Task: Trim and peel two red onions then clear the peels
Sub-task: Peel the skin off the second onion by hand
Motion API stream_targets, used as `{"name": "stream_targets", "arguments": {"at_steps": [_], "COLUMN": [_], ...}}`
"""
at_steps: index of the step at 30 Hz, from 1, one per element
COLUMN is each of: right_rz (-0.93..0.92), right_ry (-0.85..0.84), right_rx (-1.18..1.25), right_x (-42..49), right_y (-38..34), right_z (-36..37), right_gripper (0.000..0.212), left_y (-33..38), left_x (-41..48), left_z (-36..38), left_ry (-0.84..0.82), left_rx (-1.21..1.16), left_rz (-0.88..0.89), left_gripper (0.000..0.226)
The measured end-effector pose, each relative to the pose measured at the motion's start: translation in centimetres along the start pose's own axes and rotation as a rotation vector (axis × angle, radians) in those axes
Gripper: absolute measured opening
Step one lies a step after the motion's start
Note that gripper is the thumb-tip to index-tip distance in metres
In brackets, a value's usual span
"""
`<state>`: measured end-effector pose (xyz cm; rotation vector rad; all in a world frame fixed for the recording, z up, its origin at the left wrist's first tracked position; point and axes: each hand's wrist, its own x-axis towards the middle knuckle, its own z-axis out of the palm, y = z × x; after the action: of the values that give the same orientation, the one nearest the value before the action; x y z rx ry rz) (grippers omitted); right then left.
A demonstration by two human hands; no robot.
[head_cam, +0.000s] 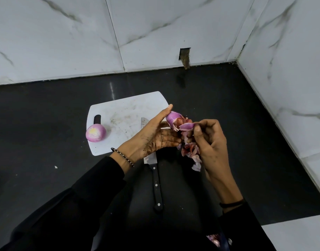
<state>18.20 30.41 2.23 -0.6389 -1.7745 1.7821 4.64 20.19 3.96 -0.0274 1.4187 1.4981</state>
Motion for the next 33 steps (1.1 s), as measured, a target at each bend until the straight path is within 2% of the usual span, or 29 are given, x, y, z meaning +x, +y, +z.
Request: {"name": "stream_targets", "arguments": {"at_steps": [4,8,11,17,19,25,33], "right_rz": [0.012,0.037,0.010,-0.172,-0.219,-0.296,-0.235], "right_ry": [0.062,0.068,0.062,0.018,0.027,0.065,0.038], "right_rx": [0.004,-0.131,-0.283,-0.516,-0.583,-0.640,-0.563], "right_x": [0.2,0.6,0.7,0.6,0.7,0.8,0.6], "right_y": [0.0,0.1,-0.1,0.2,0.4,0.1,-0.3], "right_z": [-0.1,-0.3,-0.4,0.3,0.6,0.7,0.3], "right_gripper": [0.015,0.021,0.016,0.047,0.044,0.014,0.009], "left_y": [0.1,-0.2,-0.2,-0.3,-0.4,-0.1,-0.1], "left_x": [0.0,0.0,-0.2,-0.4,-0.4,-0.5,-0.4], "left_z": [0.0,0.3,0.5,0.6,0.7,0.8,0.4], "left_ry": [0.011,0.019,0.030,0.033,0.031,0.028,0.014], "left_rx": [0.062,0.122,0.135,0.161,0.190,0.231,0.161], "left_rz": [0.016,0.068,0.104,0.157,0.164,0.161,0.143], "left_gripper": [0.067,0.056,0.051,0.051,0.051,0.054,0.056]}}
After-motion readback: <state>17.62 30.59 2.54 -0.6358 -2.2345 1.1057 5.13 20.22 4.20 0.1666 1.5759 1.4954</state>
